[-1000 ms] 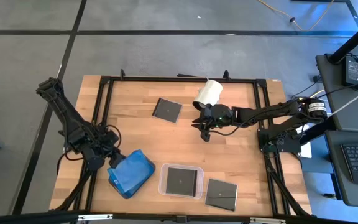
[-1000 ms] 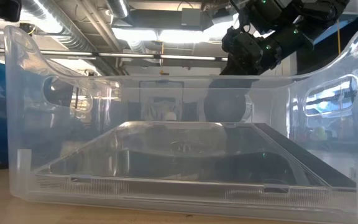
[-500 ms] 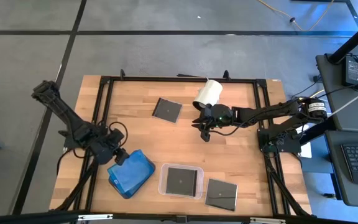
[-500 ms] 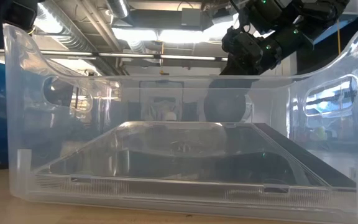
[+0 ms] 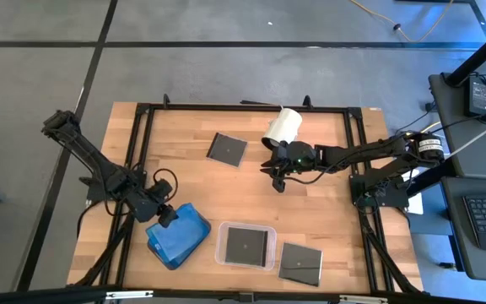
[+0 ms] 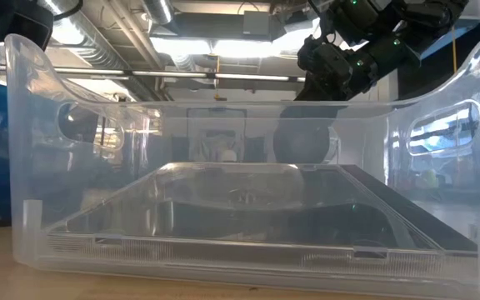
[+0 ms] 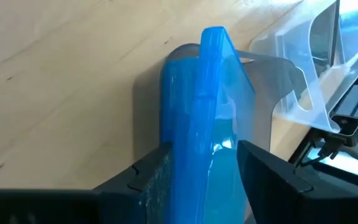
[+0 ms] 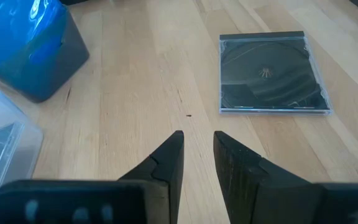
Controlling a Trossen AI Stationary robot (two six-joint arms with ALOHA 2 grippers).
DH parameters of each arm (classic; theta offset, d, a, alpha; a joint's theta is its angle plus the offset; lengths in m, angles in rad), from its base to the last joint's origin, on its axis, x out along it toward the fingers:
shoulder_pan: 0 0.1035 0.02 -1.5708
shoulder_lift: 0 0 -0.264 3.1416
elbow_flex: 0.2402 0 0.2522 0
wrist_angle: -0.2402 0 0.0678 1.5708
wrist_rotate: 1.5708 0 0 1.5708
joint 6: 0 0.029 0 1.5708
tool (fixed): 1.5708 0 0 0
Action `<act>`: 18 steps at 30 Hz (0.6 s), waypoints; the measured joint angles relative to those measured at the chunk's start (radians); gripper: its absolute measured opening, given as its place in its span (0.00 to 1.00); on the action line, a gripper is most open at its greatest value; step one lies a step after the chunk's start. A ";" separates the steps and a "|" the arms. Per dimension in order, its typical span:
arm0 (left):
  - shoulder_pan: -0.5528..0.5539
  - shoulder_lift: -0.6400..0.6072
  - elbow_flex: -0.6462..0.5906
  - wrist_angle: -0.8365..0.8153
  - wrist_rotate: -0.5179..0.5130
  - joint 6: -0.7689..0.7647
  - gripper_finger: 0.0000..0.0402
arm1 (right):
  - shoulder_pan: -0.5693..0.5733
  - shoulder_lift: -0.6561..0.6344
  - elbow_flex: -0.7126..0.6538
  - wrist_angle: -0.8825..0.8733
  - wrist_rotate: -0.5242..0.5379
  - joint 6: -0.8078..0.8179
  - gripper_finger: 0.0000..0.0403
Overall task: Pick & place jewel cases by type
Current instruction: Put the blue CD case into the black bin
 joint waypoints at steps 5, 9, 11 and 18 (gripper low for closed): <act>0.000 0.000 0.000 0.000 0.010 0.005 0.34 | 0.000 0.000 0.000 0.000 0.000 0.000 0.23; 0.000 0.000 0.000 0.000 0.020 0.006 0.24 | 0.000 0.000 0.000 0.000 0.000 0.000 0.23; 0.000 0.000 0.000 0.001 0.040 0.014 0.19 | 0.000 0.000 0.000 0.000 0.000 -0.001 0.23; 0.000 -0.002 0.000 0.004 0.051 0.041 0.11 | 0.000 0.000 0.000 0.000 0.000 -0.003 0.23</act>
